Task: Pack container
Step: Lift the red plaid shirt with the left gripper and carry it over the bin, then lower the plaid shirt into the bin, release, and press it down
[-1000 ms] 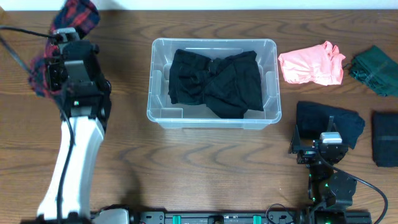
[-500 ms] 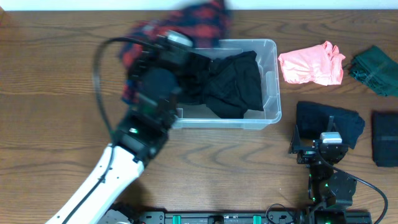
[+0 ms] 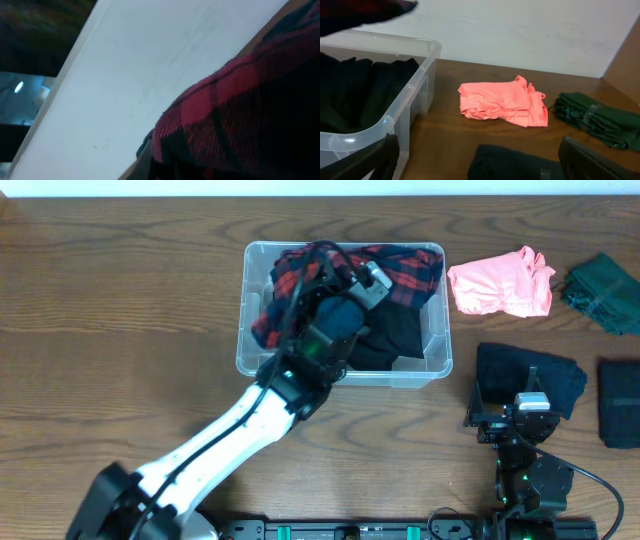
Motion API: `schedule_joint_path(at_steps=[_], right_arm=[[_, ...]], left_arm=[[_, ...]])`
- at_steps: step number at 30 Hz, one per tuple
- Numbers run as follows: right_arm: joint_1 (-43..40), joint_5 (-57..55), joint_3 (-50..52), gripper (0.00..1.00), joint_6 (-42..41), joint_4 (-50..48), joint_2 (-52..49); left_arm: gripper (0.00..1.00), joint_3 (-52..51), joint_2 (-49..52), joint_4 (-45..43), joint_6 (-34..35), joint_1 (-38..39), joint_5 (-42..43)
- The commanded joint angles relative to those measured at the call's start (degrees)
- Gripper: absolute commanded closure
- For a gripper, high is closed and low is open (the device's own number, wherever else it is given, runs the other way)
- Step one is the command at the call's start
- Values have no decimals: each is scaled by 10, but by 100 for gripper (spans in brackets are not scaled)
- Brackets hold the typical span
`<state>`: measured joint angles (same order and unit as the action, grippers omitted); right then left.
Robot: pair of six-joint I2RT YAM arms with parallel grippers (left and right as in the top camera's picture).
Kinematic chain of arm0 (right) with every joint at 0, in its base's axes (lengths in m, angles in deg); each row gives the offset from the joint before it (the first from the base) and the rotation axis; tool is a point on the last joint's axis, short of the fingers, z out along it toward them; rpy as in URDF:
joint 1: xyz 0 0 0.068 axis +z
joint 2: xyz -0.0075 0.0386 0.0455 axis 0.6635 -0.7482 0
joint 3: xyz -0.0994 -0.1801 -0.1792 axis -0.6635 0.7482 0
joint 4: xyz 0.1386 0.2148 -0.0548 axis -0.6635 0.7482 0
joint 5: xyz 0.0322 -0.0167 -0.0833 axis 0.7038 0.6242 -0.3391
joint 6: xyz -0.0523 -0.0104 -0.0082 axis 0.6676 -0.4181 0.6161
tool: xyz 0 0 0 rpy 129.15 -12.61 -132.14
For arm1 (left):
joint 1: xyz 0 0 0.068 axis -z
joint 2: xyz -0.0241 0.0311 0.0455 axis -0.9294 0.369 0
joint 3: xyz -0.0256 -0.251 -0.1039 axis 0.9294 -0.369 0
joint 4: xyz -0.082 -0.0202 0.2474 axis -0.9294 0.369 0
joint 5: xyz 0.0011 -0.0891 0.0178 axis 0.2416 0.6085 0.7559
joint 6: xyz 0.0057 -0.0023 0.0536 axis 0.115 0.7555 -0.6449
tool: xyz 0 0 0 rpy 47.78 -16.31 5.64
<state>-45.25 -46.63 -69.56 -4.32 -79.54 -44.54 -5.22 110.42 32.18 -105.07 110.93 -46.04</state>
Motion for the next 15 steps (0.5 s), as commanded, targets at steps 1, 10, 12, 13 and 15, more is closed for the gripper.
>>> schedule_joint_path(at_steps=[1, 10, 12, 13, 15], right_arm=[[-4, -6, 2, 1, 5, 1, 3], [-4, -5, 2, 1, 6, 1, 3], [-4, -5, 2, 1, 6, 1, 3], [-4, -5, 2, 1, 5, 1, 3], [-4, -5, 2, 1, 5, 1, 3]], left_arm=[[94, 5, 18, -38, -38, 0, -4], [76, 5, 70, -33, -39, 4, -4], [43, 5, 71, -24, -39, 12, -4], [27, 5, 71, -22, -37, 16, -5], [8, 5, 71, -23, -37, 25, -9]])
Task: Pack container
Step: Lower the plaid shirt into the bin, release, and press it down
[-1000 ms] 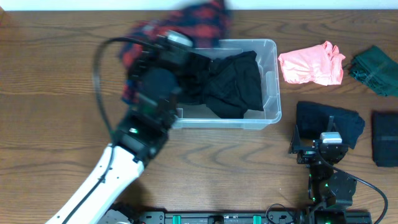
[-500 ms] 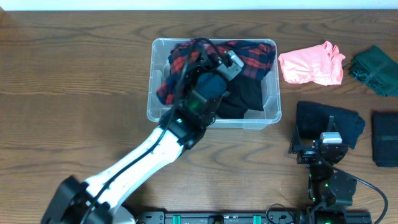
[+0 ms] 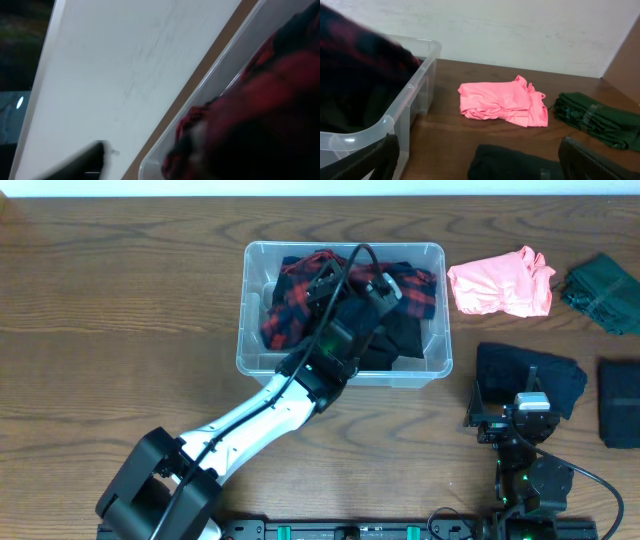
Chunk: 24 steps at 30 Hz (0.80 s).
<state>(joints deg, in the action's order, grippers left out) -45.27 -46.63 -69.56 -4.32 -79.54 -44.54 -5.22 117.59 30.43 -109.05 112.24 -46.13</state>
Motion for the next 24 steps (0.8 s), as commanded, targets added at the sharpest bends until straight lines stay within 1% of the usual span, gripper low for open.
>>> schedule_joint_path(at_steps=[1, 5, 15, 17, 20, 22, 24], right_arm=[[-3, -5, 2, 1, 5, 1, 3], [-3, -5, 2, 1, 6, 1, 3], [-3, -6, 2, 1, 5, 1, 3], [-3, -5, 2, 1, 6, 1, 3], [-3, -6, 2, 1, 5, 1, 3], [-3, -6, 2, 1, 5, 1, 3], [-3, -6, 2, 1, 6, 1, 3]], left_arm=[[7, 5, -1, -5, 6, 19, -10], [5, 5, -6, -5, 42, 44, -53], [5, 5, -52, -5, 65, 124, -195], [5, 5, -63, -4, 80, 143, -220], [5, 5, -82, 26, 145, 169, -247], [5, 5, -91, 66, 203, 180, -244], [5, 5, -95, 109, 262, 180, -218]])
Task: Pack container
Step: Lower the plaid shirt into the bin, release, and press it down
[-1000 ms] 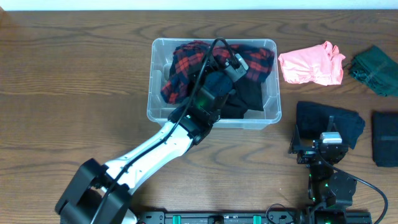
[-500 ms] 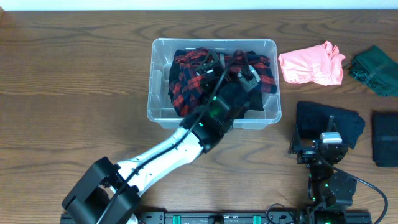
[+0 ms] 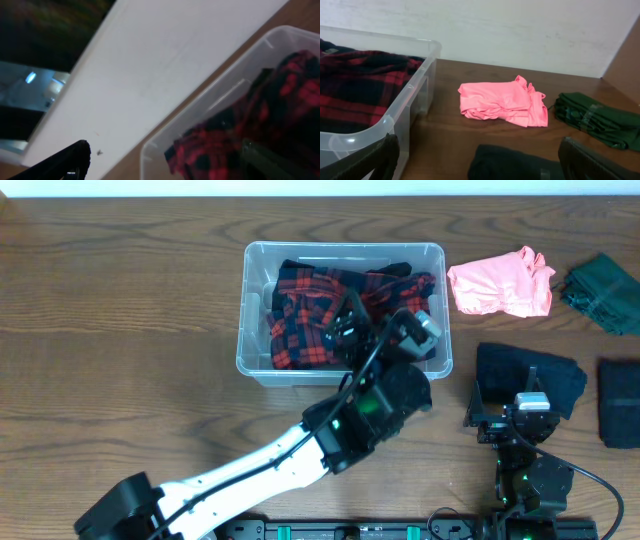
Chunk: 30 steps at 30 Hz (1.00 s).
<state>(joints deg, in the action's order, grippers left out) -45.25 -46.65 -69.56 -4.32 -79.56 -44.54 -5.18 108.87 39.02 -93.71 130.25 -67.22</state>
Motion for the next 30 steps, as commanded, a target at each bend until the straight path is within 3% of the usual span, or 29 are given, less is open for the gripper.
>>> schedule_joint_path(at_steps=[1, 5, 10, 15, 24, 30], right_arm=[[-4, -5, 2, 1, 6, 2, 3], [-4, -5, 2, 1, 5, 2, 3], [-4, -5, 2, 1, 6, 2, 3], [-4, -5, 2, 1, 6, 2, 3], [-4, -5, 2, 1, 5, 2, 3], [-4, -5, 2, 1, 6, 2, 3]], left_arm=[[6, 5, -8, 40, 130, -4, 16], [6, 15, -8, 87, 204, -30, 103], [6, 120, -7, 260, 298, -83, 269], [6, 227, -7, 383, 322, -161, 404], [6, 259, 13, 442, 322, -271, 509], [6, 259, 77, 418, 321, -302, 541]])
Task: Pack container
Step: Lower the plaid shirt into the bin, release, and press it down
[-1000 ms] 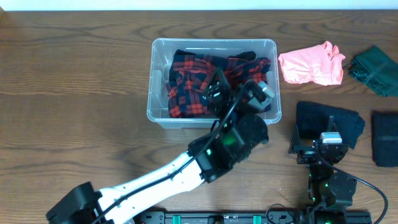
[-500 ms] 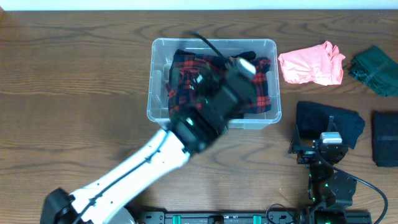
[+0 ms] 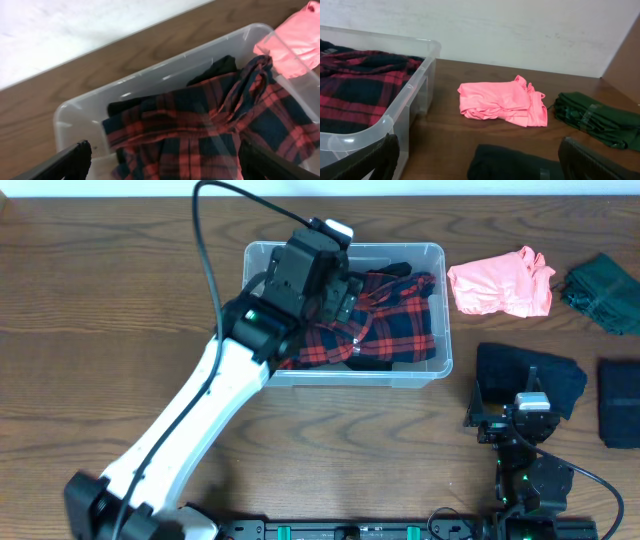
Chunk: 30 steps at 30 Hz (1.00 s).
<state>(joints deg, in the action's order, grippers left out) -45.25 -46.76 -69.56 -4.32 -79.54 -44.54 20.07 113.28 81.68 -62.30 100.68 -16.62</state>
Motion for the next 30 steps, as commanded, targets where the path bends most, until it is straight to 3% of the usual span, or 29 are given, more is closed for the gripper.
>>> schedule_joint_path(at_steps=[1, 20, 30], right_arm=[[-4, -4, 2, 1, 6, 1, 3], [-4, -4, 2, 1, 6, 1, 3], [-4, -4, 2, 1, 5, 1, 3]], left_arm=[[6, 7, 44, -17, 7, -7, 35], [6, 7, 315, -46, 7, -4, 46], [6, 7, 266, -40, 7, -4, -1]])
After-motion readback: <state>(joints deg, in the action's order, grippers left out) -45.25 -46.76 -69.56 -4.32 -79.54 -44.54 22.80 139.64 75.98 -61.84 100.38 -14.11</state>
